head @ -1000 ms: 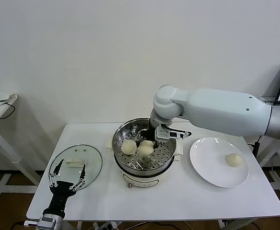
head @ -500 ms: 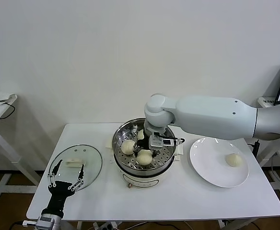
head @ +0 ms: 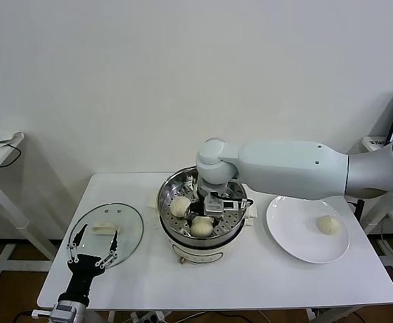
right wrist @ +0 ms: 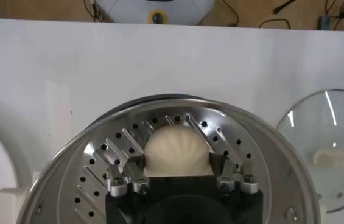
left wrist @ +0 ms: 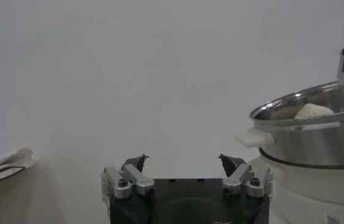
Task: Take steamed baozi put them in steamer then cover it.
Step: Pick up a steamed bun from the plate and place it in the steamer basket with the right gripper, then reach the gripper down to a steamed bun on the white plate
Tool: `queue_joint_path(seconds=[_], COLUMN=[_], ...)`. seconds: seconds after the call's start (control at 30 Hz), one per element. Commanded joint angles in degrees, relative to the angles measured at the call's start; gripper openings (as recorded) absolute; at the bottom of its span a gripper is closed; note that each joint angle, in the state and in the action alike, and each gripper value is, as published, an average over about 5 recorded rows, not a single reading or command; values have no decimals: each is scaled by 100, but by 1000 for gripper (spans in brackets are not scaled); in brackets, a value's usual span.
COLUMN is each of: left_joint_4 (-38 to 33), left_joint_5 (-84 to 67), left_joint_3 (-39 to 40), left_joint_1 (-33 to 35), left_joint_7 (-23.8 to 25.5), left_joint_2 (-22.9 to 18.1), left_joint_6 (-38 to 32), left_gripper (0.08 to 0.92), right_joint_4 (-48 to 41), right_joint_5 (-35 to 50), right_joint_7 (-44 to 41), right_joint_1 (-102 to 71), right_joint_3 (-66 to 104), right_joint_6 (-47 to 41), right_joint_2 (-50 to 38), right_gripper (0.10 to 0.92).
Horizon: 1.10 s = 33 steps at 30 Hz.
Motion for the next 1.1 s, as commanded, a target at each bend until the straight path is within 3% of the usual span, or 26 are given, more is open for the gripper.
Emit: queue_joint_path(seconds=[0.03, 0.33, 0.5, 0.63, 0.83, 1.1], left_joint_4=[13, 2, -75, -129, -182, -252], left_joint_5=[1, 14, 28, 46, 93, 199], left_joint_3=[-1, 62, 94, 108, 178, 310], left_joint_1=[0, 12, 29, 60, 68, 127], left_joint_7=[-1, -7, -14, -16, -33, -53], left_joint_2=[-4, 6, 1, 11, 17, -12], left_joint_6=[-10, -34, -33, -43, -42, -69], left_gripper=[823, 823, 823, 823, 823, 823], right_joint_4=[-26, 197, 235, 54, -380, -1347], right_joint_5=[100, 1061, 1991, 2215, 1593, 38], right_joint_7=[-29, -286, -769, -883, -884, -962], right_joint_1=[-2, 716, 860, 519, -712, -2861], right_joint_3=[65, 486, 504, 585, 1367, 3582], right_joint_6=[-53, -362, -1891, -3098, -3749, -3528], right_joint_2=[-38, -1406, -2734, -3600, -4370, -4334], right_gripper=[791, 823, 823, 823, 823, 823])
